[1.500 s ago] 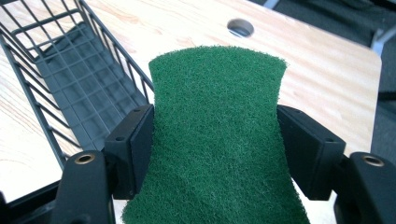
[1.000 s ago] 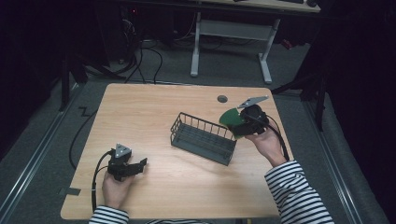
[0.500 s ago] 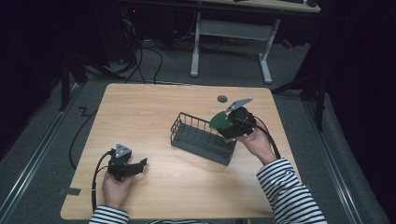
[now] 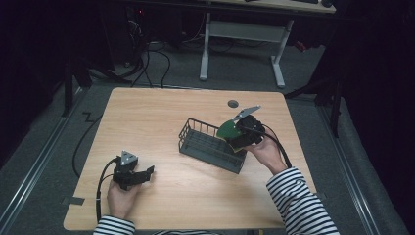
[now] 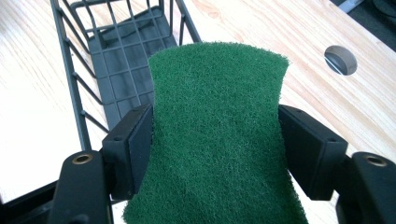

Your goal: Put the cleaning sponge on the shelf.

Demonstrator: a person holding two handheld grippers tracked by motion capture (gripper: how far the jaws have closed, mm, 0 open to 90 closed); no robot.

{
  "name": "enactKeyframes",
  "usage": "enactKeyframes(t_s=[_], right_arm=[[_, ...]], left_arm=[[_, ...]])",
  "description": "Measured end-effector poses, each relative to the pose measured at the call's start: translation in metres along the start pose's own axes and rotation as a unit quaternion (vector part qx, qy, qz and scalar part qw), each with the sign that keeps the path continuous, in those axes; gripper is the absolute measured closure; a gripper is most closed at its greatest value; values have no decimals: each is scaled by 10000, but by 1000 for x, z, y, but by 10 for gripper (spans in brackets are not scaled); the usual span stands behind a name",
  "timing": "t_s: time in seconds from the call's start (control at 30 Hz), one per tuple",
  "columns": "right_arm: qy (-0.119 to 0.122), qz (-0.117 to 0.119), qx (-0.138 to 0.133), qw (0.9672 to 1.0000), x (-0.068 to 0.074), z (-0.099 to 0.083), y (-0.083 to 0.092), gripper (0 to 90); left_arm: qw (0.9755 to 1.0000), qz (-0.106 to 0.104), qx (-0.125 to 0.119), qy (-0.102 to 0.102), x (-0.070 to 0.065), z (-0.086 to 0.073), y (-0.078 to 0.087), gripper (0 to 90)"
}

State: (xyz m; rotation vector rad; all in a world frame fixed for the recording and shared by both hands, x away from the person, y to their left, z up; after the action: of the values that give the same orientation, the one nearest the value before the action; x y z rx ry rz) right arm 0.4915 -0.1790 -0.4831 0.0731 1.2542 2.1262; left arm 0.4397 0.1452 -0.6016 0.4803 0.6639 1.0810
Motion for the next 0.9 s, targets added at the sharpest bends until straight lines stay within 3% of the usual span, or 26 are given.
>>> enactKeyframes(t_s=[0.9], right_arm=[[155,103,-33,9998,13,-8,2,292]], left_arm=[[10000,-5,-12,26,0,0,0,280]])
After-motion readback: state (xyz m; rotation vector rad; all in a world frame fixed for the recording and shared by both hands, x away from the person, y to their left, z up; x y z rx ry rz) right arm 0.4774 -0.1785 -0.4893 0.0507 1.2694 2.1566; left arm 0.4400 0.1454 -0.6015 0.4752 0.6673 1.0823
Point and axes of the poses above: each handheld gripper's, and its own axes: y roughly backward along the jaws, z roughly out of its top, x roughly to its left, the point moved 10 cm from there along -y, roughly forward along the jaws, and after that the axes turned 13 degrees about y, right-handed, at the moved point
